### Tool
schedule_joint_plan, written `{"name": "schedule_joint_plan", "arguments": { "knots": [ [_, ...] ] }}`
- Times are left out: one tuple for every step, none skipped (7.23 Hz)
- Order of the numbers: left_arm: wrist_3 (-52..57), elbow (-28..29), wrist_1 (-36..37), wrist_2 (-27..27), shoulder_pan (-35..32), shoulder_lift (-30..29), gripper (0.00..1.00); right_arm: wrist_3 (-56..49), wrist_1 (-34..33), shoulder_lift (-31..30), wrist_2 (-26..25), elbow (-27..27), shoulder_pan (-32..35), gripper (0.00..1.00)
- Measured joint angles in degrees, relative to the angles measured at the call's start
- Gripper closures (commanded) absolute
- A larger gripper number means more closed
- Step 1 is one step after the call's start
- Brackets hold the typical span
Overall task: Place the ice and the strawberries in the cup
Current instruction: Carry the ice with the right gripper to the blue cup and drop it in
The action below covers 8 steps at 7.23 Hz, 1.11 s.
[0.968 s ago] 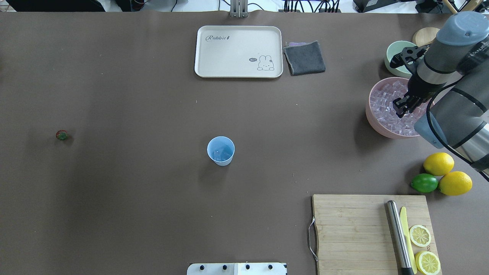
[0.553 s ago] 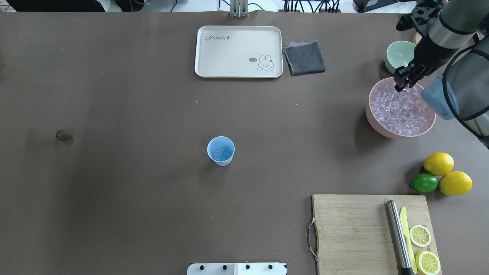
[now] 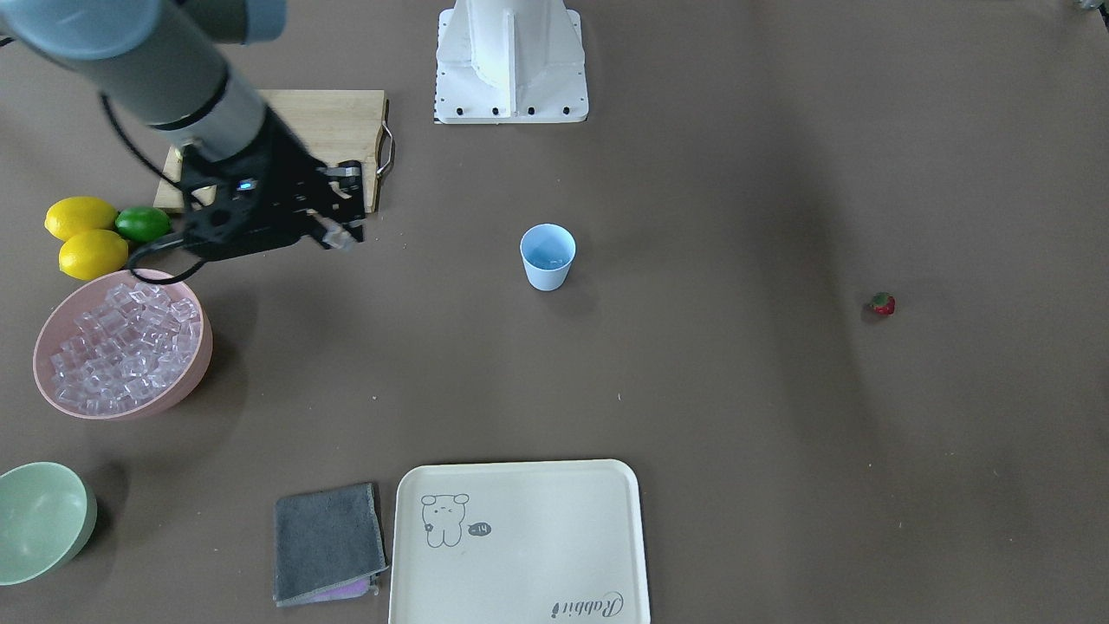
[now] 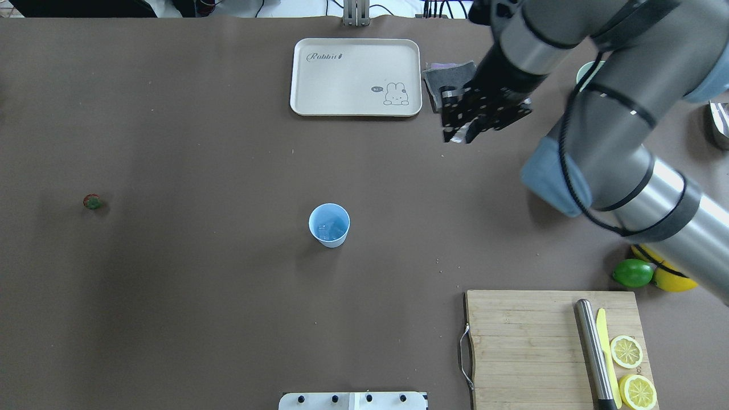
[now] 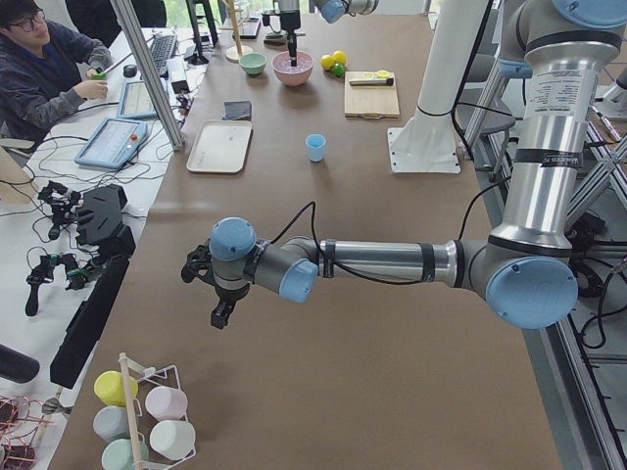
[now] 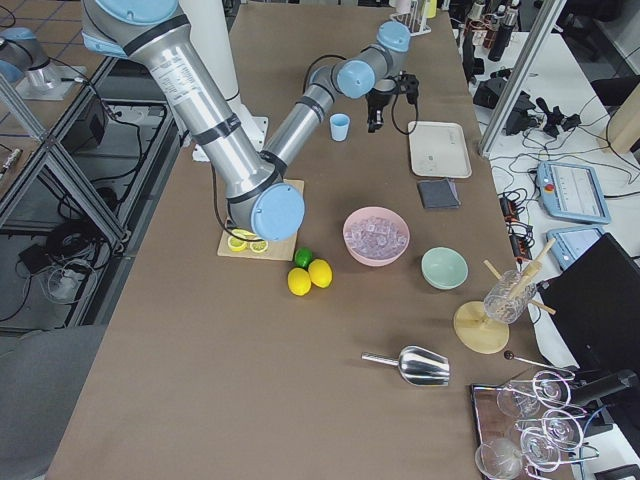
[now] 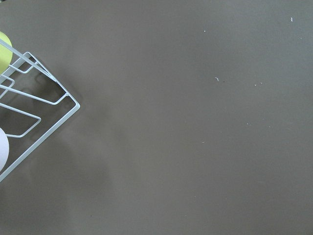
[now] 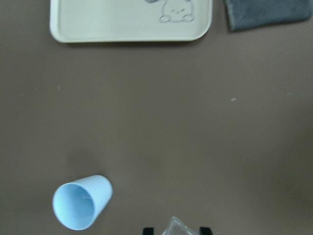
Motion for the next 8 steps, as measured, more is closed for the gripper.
{"name": "schedule_joint_plan", "arguments": {
  "knots": [
    [0.0, 0.2, 0.0, 0.0, 0.0, 0.0, 0.02, 9.1, 3.3, 2.4, -8.0, -1.1, -7.8, 1.0],
    [0.1, 0.3, 0.0, 0.1, 0.0, 0.0, 0.03, 13.8, 4.9, 3.9, -13.9, -3.0, -13.1, 1.0],
    [0.1, 0.4, 0.0, 0.1, 0.0, -0.1, 0.03, 15.6, 5.8, 5.0, -17.2, -5.4, -15.6, 1.0],
    [0.1, 0.5, -0.2, 0.1, 0.0, 0.0, 0.02, 16.5, 6.3, 6.5, -18.4, -8.1, -16.5, 1.0],
    [0.1, 0.7, -0.8, 0.1, 0.0, 0.1, 0.02, 17.4, 6.4, 8.1, -19.1, -10.5, -17.1, 1.0],
    [0.1, 0.9, -1.2, 0.1, 0.0, 0.1, 0.03, 18.2, 6.5, 9.0, -19.9, -11.9, -17.7, 1.0],
    [0.2, 1.0, -1.4, 0.1, 0.0, 0.0, 0.03, 18.7, 6.5, 9.4, -20.5, -12.7, -18.1, 1.0],
    [0.2, 1.0, -1.5, 0.1, 0.0, 0.0, 0.02, 18.9, 6.5, 9.6, -20.8, -13.3, -18.3, 1.0]
  ]
}}
